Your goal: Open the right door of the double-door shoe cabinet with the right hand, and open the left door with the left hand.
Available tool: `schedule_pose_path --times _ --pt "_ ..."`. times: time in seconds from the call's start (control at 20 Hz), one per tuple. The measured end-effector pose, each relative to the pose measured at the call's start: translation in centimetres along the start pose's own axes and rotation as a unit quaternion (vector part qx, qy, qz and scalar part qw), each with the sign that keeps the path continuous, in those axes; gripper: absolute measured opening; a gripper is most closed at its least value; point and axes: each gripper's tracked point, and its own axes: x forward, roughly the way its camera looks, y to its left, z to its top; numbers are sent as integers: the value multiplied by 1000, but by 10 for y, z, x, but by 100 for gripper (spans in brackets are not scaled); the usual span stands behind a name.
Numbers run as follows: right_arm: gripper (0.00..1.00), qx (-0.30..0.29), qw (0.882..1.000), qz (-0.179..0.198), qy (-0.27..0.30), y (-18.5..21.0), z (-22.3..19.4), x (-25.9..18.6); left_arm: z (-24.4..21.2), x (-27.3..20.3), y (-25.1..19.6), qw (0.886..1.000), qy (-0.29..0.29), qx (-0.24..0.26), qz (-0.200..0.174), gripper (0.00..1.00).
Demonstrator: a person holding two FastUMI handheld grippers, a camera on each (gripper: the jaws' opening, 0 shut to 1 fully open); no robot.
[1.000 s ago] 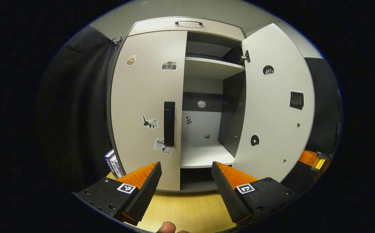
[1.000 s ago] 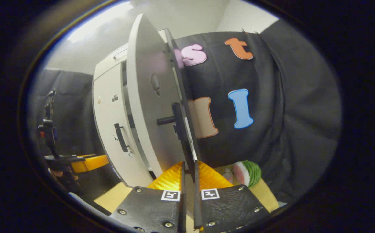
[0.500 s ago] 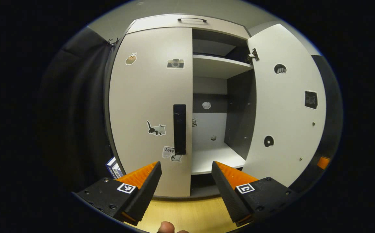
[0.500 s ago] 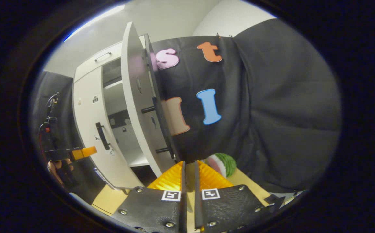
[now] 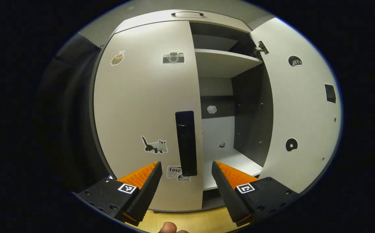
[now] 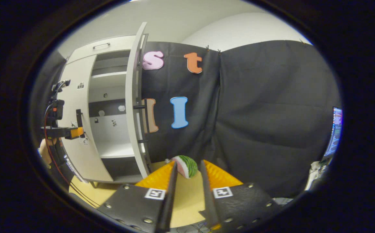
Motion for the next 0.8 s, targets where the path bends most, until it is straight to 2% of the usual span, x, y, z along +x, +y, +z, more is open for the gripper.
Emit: schedule_pose_path --times 0.1,0.2,0.3,0.4,0.45,0.65,0.7,0.75,0.8 --pt "62 -7 1000 -16 -3 -2 1 2 1 10 0 1000 -2 -11 2 95" --pt "80 -13 999 -29 -10 -4 5 5 0 19 0 1000 -1 -19 3 96" --pt "86 -13 999 -36 -14 -3 8 10 0 28 2 1000 -5 -17 9 96" --pt "82 -9 999 -45 -17 -5 6 12 2 34 4 1000 -13 -19 17 96" --pt "86 -7 999 -50 -14 -5 2 13 3 37 5 999 -17 -21 20 96" --pt "86 -8 997 -76 13 -16 -18 5 5 48 2 999 -22 -8 24 94" --pt "86 -10 996 -83 20 -21 -23 0 3 52 4 999 -18 1 29 83" --pt "86 -13 995 -90 27 -24 -27 -3 1 54 8 999 -11 9 42 77" --pt "86 -15 995 -97 32 -30 -30 -7 -2 54 7 999 -9 6 44 58"
